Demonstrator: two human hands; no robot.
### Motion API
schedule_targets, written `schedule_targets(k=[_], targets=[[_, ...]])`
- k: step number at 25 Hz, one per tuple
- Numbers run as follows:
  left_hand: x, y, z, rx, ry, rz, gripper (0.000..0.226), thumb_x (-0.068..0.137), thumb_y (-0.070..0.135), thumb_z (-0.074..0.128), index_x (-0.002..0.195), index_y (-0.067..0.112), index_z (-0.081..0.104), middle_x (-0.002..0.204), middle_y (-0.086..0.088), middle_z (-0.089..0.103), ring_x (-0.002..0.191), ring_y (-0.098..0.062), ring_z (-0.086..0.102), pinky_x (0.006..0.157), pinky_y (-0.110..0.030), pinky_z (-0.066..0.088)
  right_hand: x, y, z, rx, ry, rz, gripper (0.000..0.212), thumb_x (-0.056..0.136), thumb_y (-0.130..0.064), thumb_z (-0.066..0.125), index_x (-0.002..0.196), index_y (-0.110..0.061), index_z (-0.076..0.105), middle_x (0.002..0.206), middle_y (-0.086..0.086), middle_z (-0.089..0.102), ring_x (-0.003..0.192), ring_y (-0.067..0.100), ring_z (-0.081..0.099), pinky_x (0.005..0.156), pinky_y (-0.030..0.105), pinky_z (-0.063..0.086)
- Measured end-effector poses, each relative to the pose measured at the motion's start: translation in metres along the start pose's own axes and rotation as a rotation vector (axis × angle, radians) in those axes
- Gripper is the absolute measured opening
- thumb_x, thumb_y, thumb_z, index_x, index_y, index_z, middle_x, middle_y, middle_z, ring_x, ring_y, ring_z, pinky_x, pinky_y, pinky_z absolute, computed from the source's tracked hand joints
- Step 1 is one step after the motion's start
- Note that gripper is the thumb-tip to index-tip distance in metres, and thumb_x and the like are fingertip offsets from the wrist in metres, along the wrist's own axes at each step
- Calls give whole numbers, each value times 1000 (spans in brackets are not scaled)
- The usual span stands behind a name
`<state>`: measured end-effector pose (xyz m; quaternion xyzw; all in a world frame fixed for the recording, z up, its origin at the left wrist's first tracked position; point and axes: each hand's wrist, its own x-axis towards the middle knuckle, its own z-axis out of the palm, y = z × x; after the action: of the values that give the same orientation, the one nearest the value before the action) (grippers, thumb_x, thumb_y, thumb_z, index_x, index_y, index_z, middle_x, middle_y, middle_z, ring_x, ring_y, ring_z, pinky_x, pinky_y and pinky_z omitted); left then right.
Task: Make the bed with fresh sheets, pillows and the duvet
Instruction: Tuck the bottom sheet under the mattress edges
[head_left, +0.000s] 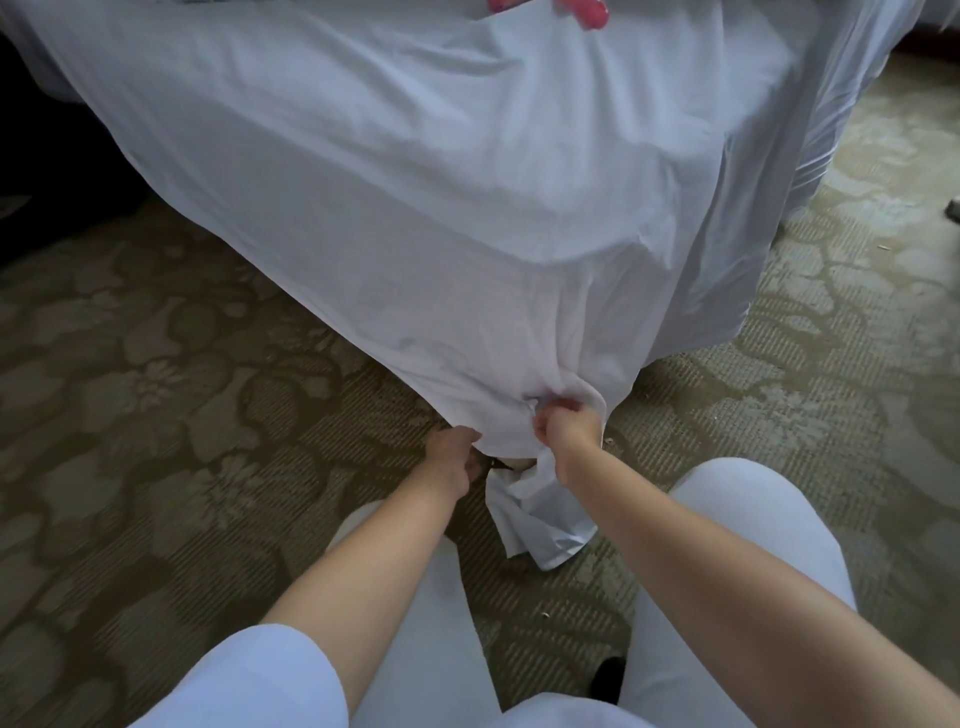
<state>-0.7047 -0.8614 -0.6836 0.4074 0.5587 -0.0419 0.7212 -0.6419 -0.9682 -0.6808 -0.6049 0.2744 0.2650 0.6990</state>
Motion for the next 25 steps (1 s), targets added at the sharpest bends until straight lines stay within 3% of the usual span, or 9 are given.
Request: schedule_targets(k=[2,6,10,12,15,18,20,22,25], targets=[[-1,-7,4,-121,-95,-74,4,94,2,53,94,4,56,86,-13,54,71,-20,54,62,-26,54,2,9,-2,-116,19,101,21,98,-12,45,113,0,55,78,3,49,66,13,45,62,23,41],[11,-5,10,-192,-156,-78,14,94,10,56,80,6,56,75,-5,60,60,-10,51,40,-15,45,-1,18,2,-283,33,200,19,95,-26,55,101,-8,51,81,7,52,69,20,50,62,28,43],[16,-3,15,-121,-100,-60,13,91,9,61,78,7,58,75,-5,57,62,-13,52,56,-19,46,-4,11,9,-103,-31,241,17,96,-28,55,86,-14,52,81,4,55,66,16,53,57,27,47],[17,-5,15,-117,-85,-36,4,90,5,59,93,4,62,91,-11,63,73,-20,60,61,-24,51,-2,10,11,-25,-41,250,14,94,-27,57,94,-13,53,82,5,55,66,17,54,58,27,47],[24,-8,14,-225,-153,-29,27,92,1,53,118,0,57,109,-17,62,93,-27,63,74,-29,54,2,11,10,68,-38,221,19,92,-25,61,107,-17,53,92,5,58,71,18,58,56,28,48],[22,-8,13,-260,-126,-44,10,93,6,56,103,6,56,89,-10,56,75,-15,57,61,-20,48,3,10,9,74,-5,223,22,90,-26,63,107,-19,53,87,4,56,70,19,56,55,28,47],[21,-7,13,-255,-78,-45,2,93,9,57,94,7,56,80,-5,52,65,-12,50,53,-19,42,1,7,8,34,49,234,19,89,-29,64,97,-20,49,81,2,51,64,17,50,55,25,45],[19,0,15,-282,-45,-18,6,92,9,56,87,7,56,75,-4,50,60,-11,45,51,-20,40,2,3,10,31,55,255,21,87,-33,66,89,-21,48,82,2,51,62,16,49,54,23,46],[7,11,28,-378,-84,28,2,91,6,55,88,6,55,74,-4,49,61,-12,46,54,-21,44,4,3,9,73,12,295,21,86,-37,65,99,-22,58,92,3,63,63,16,56,53,22,51]])
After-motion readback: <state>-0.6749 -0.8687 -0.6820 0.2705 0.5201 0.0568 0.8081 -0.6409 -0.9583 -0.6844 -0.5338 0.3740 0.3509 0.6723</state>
